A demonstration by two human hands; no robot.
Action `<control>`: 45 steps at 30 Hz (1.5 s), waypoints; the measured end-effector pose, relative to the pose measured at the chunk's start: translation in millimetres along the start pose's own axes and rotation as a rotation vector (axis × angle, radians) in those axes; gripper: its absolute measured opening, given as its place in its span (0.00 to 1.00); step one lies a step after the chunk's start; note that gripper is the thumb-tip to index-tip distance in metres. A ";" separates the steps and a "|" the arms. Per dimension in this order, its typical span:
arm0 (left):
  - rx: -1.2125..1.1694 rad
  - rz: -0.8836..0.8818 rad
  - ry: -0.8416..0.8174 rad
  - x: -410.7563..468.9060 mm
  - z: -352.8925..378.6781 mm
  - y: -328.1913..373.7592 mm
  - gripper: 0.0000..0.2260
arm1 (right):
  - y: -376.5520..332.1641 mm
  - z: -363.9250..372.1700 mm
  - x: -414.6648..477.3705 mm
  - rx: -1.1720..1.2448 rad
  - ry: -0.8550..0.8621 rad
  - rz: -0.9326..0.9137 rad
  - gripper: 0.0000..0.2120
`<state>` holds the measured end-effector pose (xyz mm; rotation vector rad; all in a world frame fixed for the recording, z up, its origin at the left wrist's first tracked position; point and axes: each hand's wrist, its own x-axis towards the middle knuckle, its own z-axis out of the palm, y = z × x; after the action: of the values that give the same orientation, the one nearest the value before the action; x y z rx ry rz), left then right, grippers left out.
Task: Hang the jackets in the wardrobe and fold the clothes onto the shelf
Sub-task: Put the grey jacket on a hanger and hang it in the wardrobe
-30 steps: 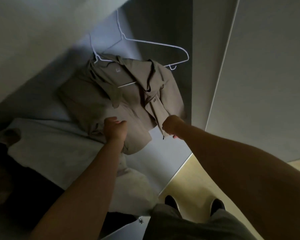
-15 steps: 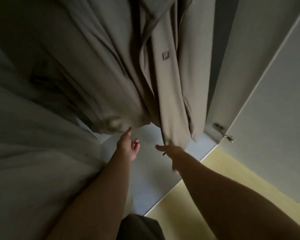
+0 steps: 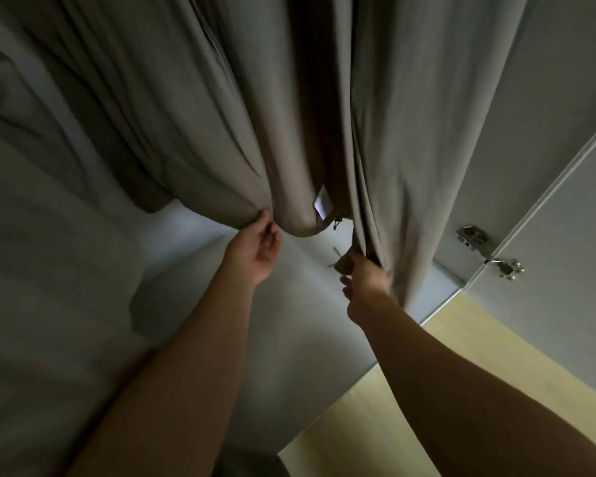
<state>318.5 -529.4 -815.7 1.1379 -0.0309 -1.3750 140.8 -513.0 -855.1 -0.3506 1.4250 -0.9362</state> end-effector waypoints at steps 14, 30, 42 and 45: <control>0.582 0.295 -0.132 -59.4 -9.3 -35.9 0.05 | 4.0 -19.2 -17.8 -0.160 -0.328 0.184 0.06; 1.284 0.253 -0.026 -49.0 -4.7 -21.8 0.15 | -9.9 -12.9 -18.4 -0.155 -0.701 0.308 0.18; 1.084 0.501 0.134 -32.8 -9.9 -20.1 0.20 | -9.8 0.4 -20.0 -0.595 -0.498 -0.179 0.16; 1.064 0.526 0.152 -31.7 -8.9 -21.1 0.21 | -12.6 1.2 -19.3 -0.825 -0.479 -0.371 0.15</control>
<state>299.4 -495.3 -815.4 1.9152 -0.9762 -0.7476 140.1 -507.2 -832.8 -1.3928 1.2503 -0.4470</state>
